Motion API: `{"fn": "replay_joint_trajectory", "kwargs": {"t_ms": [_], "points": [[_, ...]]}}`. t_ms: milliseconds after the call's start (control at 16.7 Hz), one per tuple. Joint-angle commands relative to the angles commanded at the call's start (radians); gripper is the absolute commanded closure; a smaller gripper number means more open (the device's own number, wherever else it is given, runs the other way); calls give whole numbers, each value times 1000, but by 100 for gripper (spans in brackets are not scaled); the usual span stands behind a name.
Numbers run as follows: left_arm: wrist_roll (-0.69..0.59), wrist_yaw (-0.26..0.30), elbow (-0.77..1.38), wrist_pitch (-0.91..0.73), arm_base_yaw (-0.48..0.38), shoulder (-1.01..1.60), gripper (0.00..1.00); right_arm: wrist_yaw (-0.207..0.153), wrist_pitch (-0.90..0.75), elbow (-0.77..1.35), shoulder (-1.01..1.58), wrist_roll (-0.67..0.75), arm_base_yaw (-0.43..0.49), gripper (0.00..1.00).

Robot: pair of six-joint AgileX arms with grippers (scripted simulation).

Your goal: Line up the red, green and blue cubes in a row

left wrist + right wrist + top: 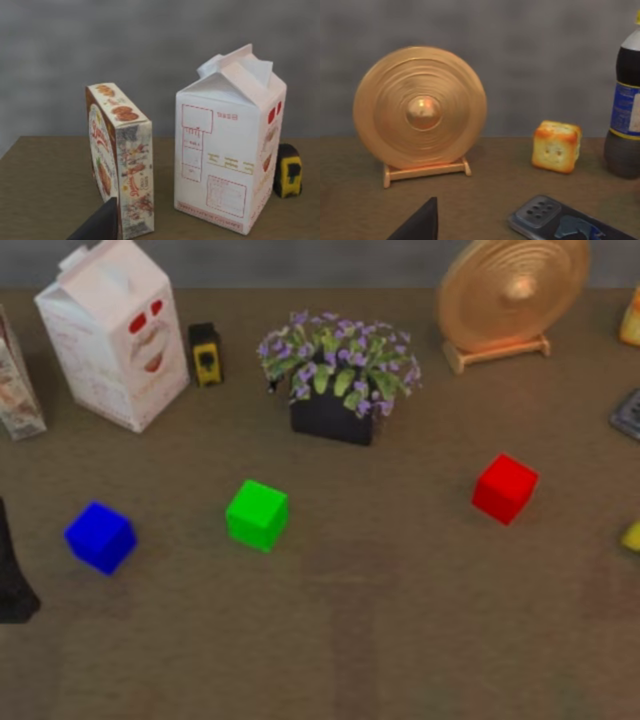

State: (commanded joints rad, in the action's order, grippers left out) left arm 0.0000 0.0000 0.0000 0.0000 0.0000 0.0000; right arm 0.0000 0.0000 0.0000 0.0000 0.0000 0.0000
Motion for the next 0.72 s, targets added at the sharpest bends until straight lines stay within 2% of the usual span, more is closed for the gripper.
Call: {"fn": "replay_joint_trajectory", "kwargs": {"t_ms": [360, 720], "points": [[0, 0, 0, 0, 0, 0, 0, -4, -67, 99, 102, -30, 23, 0], [0, 0, 0, 0, 0, 0, 0, -3, -321, 504, 562, -143, 94, 0]]}}
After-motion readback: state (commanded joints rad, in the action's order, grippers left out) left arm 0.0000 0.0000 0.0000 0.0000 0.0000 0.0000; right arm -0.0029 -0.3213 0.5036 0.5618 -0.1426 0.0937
